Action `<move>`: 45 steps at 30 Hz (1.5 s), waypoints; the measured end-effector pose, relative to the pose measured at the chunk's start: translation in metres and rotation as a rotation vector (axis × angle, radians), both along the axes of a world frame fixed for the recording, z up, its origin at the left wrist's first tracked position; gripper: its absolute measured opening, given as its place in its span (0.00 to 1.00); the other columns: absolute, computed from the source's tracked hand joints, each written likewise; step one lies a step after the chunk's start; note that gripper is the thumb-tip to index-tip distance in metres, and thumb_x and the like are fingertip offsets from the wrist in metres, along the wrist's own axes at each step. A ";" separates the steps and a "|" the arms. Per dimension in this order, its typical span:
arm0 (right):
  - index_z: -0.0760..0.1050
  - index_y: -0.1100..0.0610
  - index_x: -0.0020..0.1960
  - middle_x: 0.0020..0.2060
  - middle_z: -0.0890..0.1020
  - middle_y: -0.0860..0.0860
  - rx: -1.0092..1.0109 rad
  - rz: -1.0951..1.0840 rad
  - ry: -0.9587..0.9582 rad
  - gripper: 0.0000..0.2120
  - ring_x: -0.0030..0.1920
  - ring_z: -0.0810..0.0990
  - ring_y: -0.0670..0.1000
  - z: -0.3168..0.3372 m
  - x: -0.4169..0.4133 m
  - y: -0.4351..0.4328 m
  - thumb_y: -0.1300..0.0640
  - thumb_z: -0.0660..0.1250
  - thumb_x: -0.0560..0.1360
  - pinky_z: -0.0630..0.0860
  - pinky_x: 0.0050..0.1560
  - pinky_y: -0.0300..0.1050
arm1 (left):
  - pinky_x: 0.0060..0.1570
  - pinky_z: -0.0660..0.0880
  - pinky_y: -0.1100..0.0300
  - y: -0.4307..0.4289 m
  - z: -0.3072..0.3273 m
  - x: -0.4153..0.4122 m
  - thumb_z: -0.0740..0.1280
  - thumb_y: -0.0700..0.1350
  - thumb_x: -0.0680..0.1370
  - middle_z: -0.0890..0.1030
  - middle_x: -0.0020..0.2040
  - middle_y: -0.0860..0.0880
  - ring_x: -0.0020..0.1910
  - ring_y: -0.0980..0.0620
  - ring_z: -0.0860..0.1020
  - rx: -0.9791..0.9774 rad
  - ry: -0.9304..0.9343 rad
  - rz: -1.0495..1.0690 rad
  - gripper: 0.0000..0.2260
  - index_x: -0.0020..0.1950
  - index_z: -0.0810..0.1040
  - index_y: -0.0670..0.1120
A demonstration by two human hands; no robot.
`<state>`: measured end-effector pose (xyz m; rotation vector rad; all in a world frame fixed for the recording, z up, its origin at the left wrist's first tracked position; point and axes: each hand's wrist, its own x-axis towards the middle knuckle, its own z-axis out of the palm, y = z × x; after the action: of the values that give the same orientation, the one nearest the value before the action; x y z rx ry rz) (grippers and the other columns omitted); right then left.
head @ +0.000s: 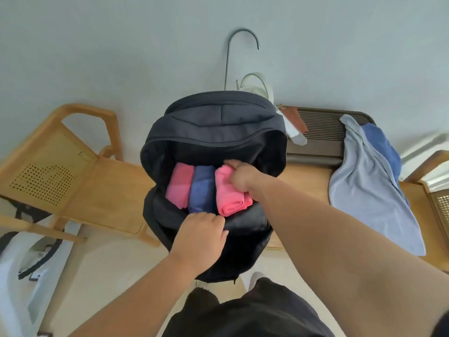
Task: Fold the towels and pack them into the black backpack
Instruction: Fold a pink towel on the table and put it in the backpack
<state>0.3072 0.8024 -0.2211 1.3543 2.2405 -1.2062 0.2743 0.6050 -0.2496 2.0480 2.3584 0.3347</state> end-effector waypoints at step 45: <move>0.61 0.55 0.79 0.78 0.63 0.54 0.404 0.548 -0.091 0.26 0.76 0.64 0.55 -0.015 0.037 -0.009 0.53 0.59 0.82 0.61 0.74 0.46 | 0.35 0.73 0.52 0.012 -0.003 -0.002 0.66 0.51 0.77 0.78 0.34 0.49 0.35 0.47 0.76 0.313 -0.227 -0.052 0.12 0.41 0.81 0.44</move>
<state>0.3438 0.7935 -0.2363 0.7807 2.6268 -0.5175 0.2724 0.6173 -0.2530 2.0510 2.2284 0.9339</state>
